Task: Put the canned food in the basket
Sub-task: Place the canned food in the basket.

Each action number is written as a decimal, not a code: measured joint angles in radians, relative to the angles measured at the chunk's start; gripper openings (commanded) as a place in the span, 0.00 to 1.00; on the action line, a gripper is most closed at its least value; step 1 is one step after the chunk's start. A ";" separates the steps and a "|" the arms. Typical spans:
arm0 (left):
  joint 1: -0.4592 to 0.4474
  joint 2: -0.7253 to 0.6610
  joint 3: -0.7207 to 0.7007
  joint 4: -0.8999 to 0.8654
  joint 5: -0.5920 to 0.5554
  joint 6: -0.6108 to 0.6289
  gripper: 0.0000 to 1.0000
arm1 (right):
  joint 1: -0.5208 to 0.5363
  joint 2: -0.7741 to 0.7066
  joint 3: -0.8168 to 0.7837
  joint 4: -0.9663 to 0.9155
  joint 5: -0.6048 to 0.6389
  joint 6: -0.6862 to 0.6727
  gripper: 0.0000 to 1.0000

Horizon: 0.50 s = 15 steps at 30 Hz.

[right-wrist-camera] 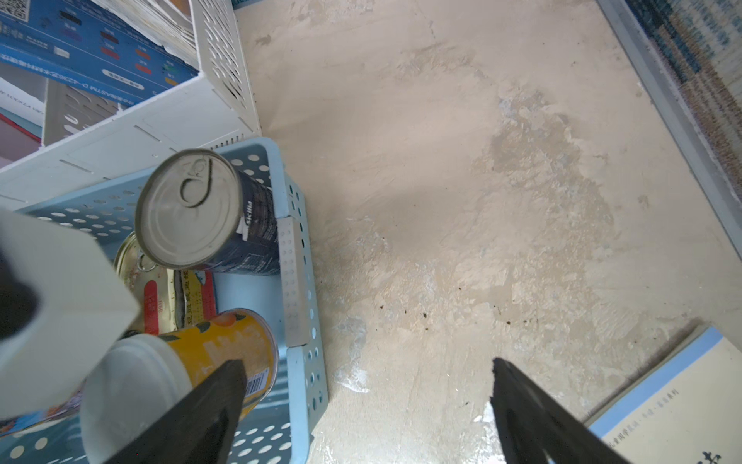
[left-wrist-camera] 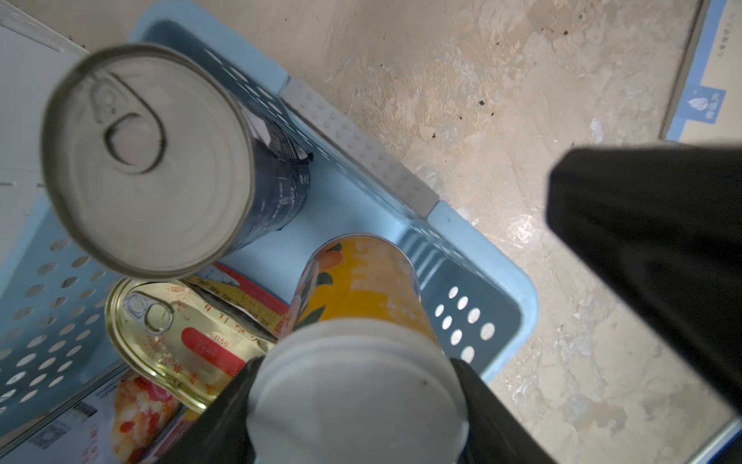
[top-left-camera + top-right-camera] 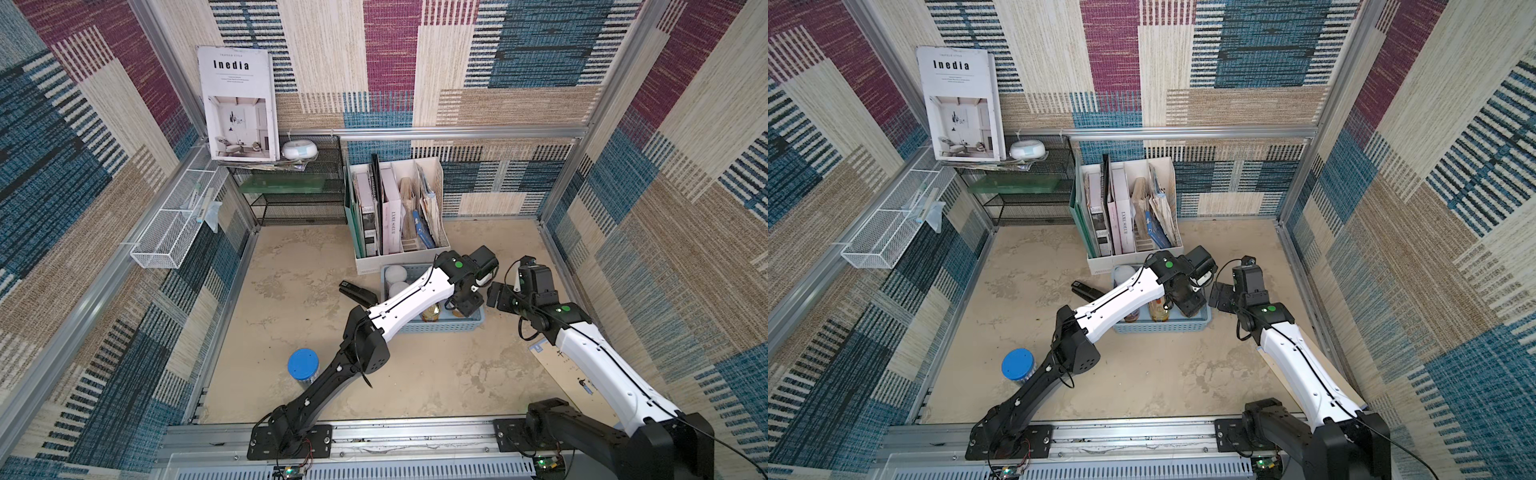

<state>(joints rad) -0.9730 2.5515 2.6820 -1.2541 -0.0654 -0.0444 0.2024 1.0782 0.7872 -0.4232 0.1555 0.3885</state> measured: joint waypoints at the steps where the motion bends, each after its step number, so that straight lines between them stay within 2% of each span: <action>1: 0.000 0.008 0.000 0.000 0.005 0.000 0.45 | 0.000 0.002 -0.004 0.003 -0.001 0.000 0.99; 9: 0.005 0.059 0.000 0.002 0.014 0.011 0.50 | -0.005 0.007 -0.030 0.031 -0.011 -0.001 0.99; 15: 0.006 0.076 0.000 0.007 0.021 0.022 0.68 | -0.009 0.002 -0.050 0.032 -0.020 -0.005 0.99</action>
<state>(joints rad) -0.9672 2.6278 2.6816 -1.2472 -0.0448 -0.0223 0.1932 1.0801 0.7376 -0.3908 0.1356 0.3840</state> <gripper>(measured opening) 0.702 0.993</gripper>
